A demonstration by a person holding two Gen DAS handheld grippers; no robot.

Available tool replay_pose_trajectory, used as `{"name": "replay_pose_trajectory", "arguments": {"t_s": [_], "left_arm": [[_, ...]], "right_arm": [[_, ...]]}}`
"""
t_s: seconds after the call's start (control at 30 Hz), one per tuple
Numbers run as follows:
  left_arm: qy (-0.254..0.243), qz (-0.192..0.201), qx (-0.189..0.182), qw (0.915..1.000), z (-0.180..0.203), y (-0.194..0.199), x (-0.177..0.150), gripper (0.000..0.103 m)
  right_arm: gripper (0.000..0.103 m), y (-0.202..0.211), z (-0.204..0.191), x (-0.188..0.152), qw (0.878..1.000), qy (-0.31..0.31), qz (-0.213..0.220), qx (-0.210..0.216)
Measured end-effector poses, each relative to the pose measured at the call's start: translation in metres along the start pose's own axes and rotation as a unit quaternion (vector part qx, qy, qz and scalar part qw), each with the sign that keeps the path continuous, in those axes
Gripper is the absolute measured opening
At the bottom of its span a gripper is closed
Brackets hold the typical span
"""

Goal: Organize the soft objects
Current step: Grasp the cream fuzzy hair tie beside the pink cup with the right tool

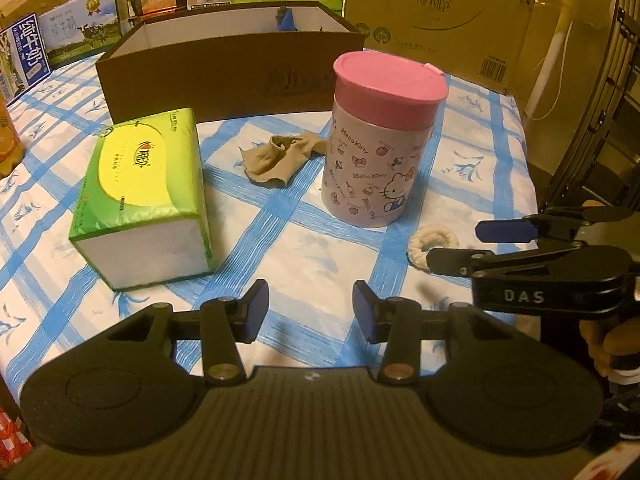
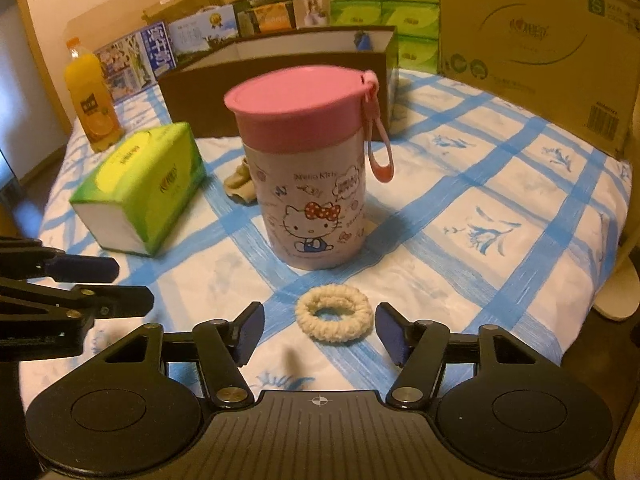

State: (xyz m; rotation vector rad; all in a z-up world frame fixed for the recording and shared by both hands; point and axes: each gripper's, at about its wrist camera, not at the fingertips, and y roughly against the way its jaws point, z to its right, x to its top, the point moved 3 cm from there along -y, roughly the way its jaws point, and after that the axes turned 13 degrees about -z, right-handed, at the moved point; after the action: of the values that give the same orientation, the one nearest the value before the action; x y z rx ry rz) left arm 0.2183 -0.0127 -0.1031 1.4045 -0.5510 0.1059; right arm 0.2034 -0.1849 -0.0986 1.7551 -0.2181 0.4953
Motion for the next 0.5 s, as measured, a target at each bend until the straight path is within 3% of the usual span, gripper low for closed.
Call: {"name": "replay_pose_trajectory", "arguments": {"t_s": [0.43, 0.5], "left_arm": [[-0.011, -0.004, -0.003, 0.9999, -0.002, -0.019, 0.011, 0.042], [-0.015, -0.002, -0.001, 0.9999, -0.002, -0.021, 0.013, 0.042]], "right_arm": [[0.061, -0.033, 0.004, 0.003, 0.999, 0.008, -0.020, -0.027], [0.055, -0.037, 0.003, 0.002, 0.999, 0.013, -0.022, -0.031]]}}
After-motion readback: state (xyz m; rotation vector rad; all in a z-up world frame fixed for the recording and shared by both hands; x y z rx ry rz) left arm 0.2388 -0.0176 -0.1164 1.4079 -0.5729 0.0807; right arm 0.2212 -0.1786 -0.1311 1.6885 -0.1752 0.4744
